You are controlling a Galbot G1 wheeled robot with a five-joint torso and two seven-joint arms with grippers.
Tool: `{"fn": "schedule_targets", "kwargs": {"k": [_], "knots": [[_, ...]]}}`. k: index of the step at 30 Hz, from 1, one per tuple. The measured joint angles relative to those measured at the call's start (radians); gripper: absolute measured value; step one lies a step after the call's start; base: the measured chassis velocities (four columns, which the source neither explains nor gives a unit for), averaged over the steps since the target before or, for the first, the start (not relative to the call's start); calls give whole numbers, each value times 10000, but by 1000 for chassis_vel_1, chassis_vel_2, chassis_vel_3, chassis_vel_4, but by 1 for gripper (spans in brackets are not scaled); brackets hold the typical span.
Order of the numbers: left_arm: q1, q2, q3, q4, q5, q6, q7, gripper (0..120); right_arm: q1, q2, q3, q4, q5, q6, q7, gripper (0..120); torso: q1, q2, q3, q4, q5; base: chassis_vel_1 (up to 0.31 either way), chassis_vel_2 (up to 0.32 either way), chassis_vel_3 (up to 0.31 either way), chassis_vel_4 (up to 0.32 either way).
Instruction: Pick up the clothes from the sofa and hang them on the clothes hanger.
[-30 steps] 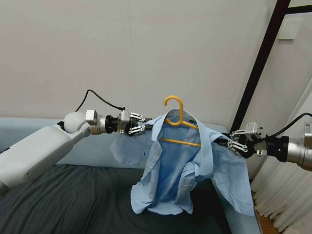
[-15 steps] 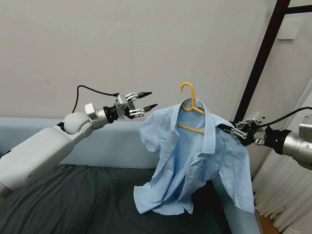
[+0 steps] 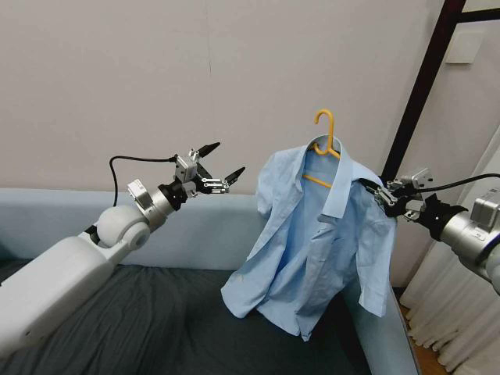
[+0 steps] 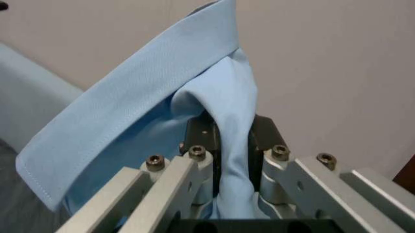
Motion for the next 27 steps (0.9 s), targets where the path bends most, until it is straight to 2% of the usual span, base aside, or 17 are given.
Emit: {"fn": "schedule_targets", "kwargs": {"k": [1,4,5,9,11,14,20,25,27], "knots": [[0,0,0,0,0,0,0,100,0,0,0,0,0,0,0,8,0,0,0,0,0,0,0,0,0],[199,-156,150,-720,-118,499,-1136,100,-25,207,-1,78,-176,19,164,8,0,0,0,-1,1,0,0,0,0],[199,-156,150,-720,-118,499,-1136,100,-25,207,-1,78,-176,19,164,8,0,0,0,-1,1,0,0,0,0],[321,-489,517,-1722,-861,1223,-2607,100,-58,313,-5,77,-325,20,232,8,0,0,0,-2,3,0,0,0,0],[346,-552,543,-1859,-1012,1335,-2869,100,-59,317,-3,76,-331,20,233,8,0,0,0,-3,3,0,0,0,0],[400,-966,742,-2422,-1769,1929,-4393,100,-56,337,62,114,-320,23,234,8,0,0,0,-2,3,0,0,0,0],[62,-1531,1110,-2187,-1964,2000,-4985,100,-52,364,88,331,-275,25,263,8,0,0,0,0,2,0,0,0,0],[-767,-2554,1583,-1424,-2354,1927,-5294,98,-57,359,214,486,-143,9,337,8,1,0,1,-3,3,0,0,0,0],[-911,-2731,1705,-1267,-2381,1930,-5323,98,-60,355,240,487,-127,5,345,8,0,0,1,-3,3,0,0,0,0]]}}
